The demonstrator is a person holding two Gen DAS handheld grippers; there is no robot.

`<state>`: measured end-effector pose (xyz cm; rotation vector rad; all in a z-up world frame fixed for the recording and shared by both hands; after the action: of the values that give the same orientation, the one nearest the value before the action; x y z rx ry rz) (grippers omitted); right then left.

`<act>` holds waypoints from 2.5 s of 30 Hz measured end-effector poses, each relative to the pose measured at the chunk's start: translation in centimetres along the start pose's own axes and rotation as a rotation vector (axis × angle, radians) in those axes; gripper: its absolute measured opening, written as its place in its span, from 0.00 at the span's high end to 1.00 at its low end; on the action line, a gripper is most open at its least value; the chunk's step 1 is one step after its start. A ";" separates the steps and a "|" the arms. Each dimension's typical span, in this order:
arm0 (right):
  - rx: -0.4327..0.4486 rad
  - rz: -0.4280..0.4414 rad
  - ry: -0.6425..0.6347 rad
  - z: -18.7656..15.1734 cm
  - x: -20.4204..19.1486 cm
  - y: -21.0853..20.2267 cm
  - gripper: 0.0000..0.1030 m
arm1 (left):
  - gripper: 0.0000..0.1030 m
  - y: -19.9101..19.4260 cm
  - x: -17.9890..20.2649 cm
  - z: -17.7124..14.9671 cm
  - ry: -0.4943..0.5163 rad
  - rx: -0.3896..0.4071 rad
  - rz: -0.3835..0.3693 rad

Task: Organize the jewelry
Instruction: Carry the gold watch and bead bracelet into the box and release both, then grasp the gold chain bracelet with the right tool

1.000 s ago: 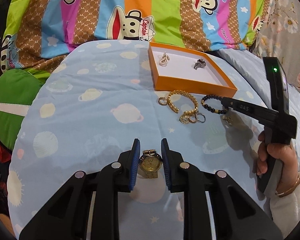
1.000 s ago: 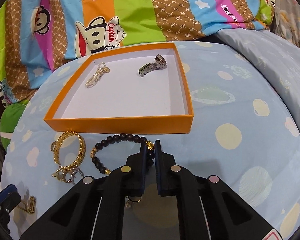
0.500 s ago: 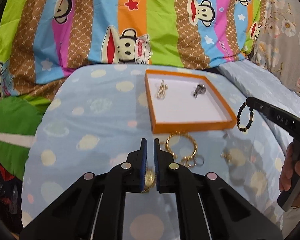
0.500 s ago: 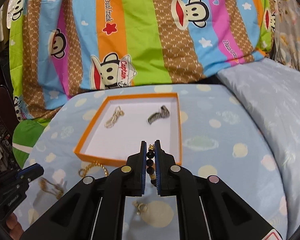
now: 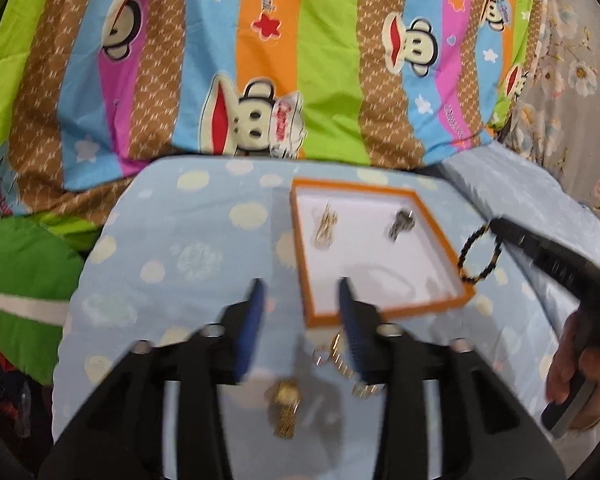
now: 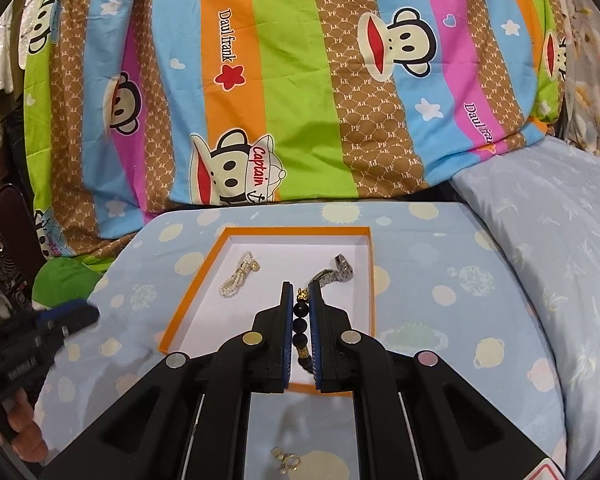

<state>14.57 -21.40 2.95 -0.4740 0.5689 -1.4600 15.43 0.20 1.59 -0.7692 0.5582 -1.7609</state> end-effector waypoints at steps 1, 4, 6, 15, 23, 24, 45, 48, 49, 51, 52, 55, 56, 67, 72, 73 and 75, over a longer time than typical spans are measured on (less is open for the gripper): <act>-0.001 0.005 0.003 -0.2 -0.1 -0.1 0.93 | 0.56 0.2 -0.3 -1.0 0.005 -0.016 0.012; -0.009 0.013 0.005 -0.9 -0.5 -0.1 0.93 | 0.56 1.8 -1.4 -4.6 0.008 -0.097 0.046; -0.017 0.015 0.005 -1.1 -0.7 0.1 0.93 | 0.56 3.1 -1.9 -6.5 -0.017 -0.157 0.041; -0.011 0.010 0.000 -0.7 -0.7 -0.2 0.93 | 0.79 4.2 -1.6 -8.3 -0.004 -0.169 0.039; -0.010 0.014 -0.004 0.2 -0.8 0.3 0.93 | 0.79 3.4 -0.9 -7.9 0.004 -0.159 0.001; -0.009 0.015 -0.004 0.5 -0.7 0.5 0.93 | 0.79 3.3 -0.7 -7.5 0.002 -0.156 -0.008; -0.179 0.072 0.120 -0.7 3.1 12.7 0.92 | 0.81 12.6 6.7 4.3 0.049 -0.089 -0.043; -0.157 0.024 0.111 -1.1 4.2 12.3 0.89 | 0.80 13.6 6.2 3.8 0.046 -0.085 -0.008; -0.151 0.018 0.113 -1.2 4.6 12.1 0.89 | 0.79 13.5 6.0 3.7 0.048 -0.083 0.001; -0.134 0.011 0.127 -1.2 5.2 11.4 0.89 | 0.61 13.2 5.6 3.6 0.042 -0.078 0.021; -0.123 0.008 0.135 -1.1 5.5 11.0 0.89 | 0.52 12.9 5.3 3.6 0.035 -0.067 0.024; -0.079 0.004 0.154 -0.8 6.1 8.9 0.89 | 0.49 10.9 4.5 4.1 0.014 -0.029 0.020; -0.064 0.006 0.155 -0.7 6.1 8.1 0.89 | 0.49 10.1 4.2 4.2 0.007 -0.018 0.017; -0.047 0.014 0.082 -6.4 1.9 -0.5 0.75 | 0.49 2.9 0.0 -1.4 -0.015 -0.008 0.055; -0.112 0.038 0.051 -10.6 -1.3 -0.8 0.75 | 0.48 2.3 -0.7 -5.8 -0.026 -0.044 0.067; -0.120 0.048 0.058 -11.0 -1.7 -0.7 0.75 | 0.48 2.4 -0.7 -6.6 -0.025 -0.053 0.068; -0.142 0.066 0.061 -11.7 -2.6 -0.2 0.75 | 0.48 2.5 -0.8 -7.7 -0.027 -0.064 0.067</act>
<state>7.11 -18.31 -5.92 -0.5186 0.7342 -1.3807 11.62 0.21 -5.56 -0.8089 0.6179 -1.6749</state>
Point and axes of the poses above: each gripper's, at about its wrist camera, not at the fingertips, and y roughly the way its jaws point, x to its right, z to its top, the point moved 6 cm from there along y, roughly the way its jaws point, and after that the axes turned 7 degrees about -y, right-handed, at the moved point
